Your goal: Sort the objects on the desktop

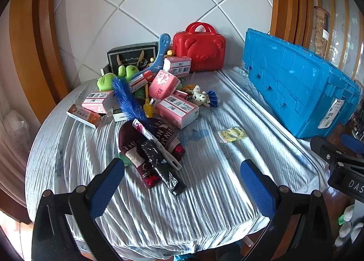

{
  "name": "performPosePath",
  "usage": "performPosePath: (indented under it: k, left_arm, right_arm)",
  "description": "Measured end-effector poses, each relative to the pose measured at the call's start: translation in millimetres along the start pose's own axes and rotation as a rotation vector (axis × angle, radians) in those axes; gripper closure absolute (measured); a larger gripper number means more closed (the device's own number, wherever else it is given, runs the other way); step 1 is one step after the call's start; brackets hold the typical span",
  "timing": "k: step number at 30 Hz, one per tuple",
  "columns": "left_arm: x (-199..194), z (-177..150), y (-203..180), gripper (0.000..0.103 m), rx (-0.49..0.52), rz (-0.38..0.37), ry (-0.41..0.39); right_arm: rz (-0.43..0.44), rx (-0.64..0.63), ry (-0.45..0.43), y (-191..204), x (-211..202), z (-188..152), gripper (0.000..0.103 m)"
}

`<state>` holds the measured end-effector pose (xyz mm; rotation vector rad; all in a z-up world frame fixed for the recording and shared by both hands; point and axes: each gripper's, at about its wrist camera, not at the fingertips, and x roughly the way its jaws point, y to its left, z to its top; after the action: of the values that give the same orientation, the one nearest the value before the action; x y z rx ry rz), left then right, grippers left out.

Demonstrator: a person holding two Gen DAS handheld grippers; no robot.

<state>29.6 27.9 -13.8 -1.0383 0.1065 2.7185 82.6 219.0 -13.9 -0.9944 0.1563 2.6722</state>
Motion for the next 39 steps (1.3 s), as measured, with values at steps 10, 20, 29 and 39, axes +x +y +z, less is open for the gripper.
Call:
performPosePath:
  k: [10, 20, 29, 39]
  left_arm:
    - [10, -3, -5, 0.000, 0.014, -0.008, 0.039]
    - [19, -5, 1, 0.000, -0.001, 0.004, 0.069]
    - [32, -8, 7, 0.000, -0.034, 0.017, 0.100]
    - [62, -10, 26, 0.000, -0.128, 0.069, 0.156]
  right_arm:
    - [-0.005, 0.007, 0.038, -5, 10, -2, 0.000]
    - [0.012, -0.006, 0.070, 1, 20, -2, 0.000]
    - [0.031, -0.030, 0.096, 7, 36, 1, 0.000]
    - [0.083, -0.072, 0.165, 11, 78, 7, 0.000]
